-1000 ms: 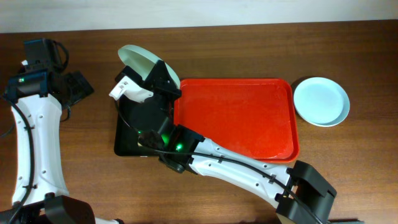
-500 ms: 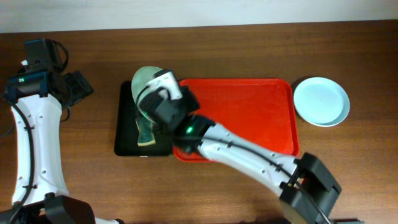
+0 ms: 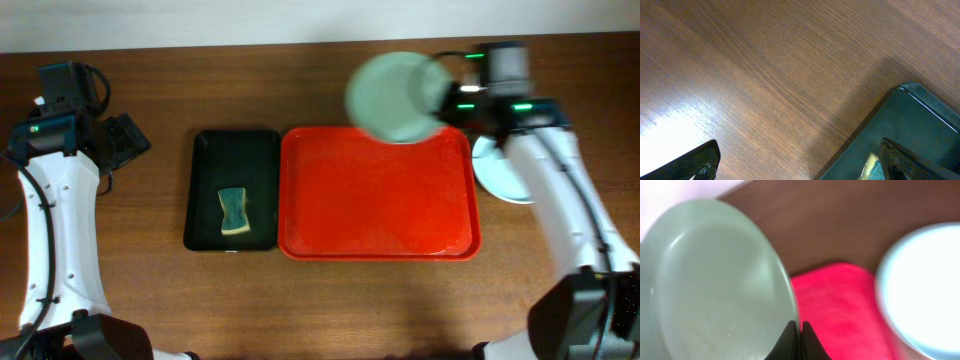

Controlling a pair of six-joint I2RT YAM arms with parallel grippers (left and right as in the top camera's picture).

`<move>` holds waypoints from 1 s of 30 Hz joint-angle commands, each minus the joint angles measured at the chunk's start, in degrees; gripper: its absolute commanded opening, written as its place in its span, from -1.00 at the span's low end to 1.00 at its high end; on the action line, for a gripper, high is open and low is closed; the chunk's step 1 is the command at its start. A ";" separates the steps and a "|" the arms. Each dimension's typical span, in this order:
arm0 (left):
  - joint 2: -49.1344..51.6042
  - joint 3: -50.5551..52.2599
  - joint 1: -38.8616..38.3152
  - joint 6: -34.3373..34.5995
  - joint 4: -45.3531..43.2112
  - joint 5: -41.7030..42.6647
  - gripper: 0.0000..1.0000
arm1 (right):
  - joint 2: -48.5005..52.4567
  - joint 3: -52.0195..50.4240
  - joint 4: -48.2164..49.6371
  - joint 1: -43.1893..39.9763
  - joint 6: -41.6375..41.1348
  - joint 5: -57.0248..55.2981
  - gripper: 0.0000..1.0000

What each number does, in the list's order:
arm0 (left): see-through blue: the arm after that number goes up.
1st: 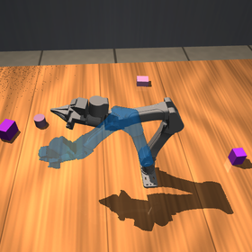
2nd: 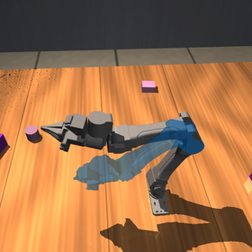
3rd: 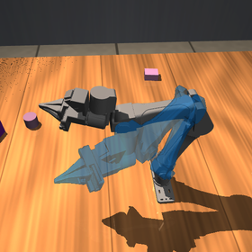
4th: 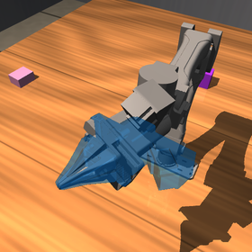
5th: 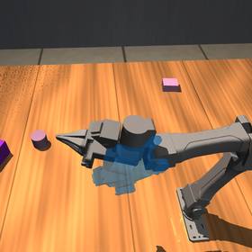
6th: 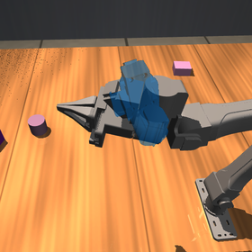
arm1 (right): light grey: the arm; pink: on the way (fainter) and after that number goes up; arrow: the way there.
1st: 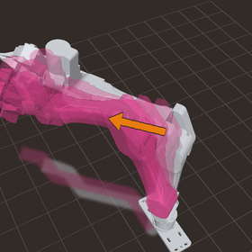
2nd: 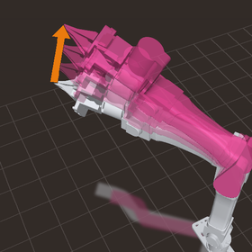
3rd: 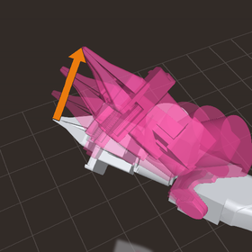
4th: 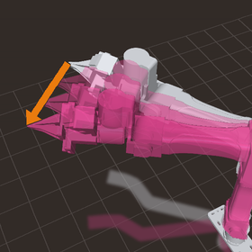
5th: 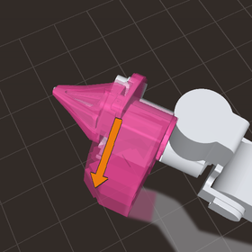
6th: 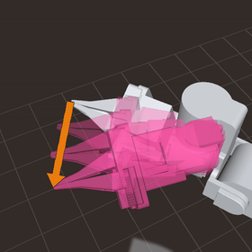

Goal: Clean dirty plates on tray and stack at the side
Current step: 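Carry the plate right and lower it onto the plate stack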

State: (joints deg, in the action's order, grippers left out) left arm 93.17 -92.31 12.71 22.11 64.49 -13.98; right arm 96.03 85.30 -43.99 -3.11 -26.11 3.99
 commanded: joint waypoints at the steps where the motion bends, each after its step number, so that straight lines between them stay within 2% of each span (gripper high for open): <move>1: -0.68 -0.37 0.11 0.35 0.11 -0.42 0.98 | 0.02 0.11 -4.79 -12.61 2.51 3.93 -0.92; 6: -0.68 -0.37 0.11 0.35 0.11 -0.42 0.99 | 2.34 -0.81 -8.68 -28.46 6.82 2.86 -0.92; 11: -0.68 -0.37 0.11 0.35 0.11 -0.42 0.99 | 4.96 -3.89 -8.72 -35.30 7.67 2.89 -0.92; 21: -0.68 -0.37 0.11 0.35 0.11 -0.42 0.98 | 6.58 -10.88 -0.50 -33.09 7.65 2.89 -0.92; 30: -0.68 -0.37 0.11 0.35 0.11 -0.42 0.99 | 6.60 -11.80 0.98 -32.83 7.65 2.93 -0.88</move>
State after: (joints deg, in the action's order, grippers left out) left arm 93.14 -92.31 12.73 22.11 64.51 -13.98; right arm 102.52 73.89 -43.22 -36.27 -19.03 6.15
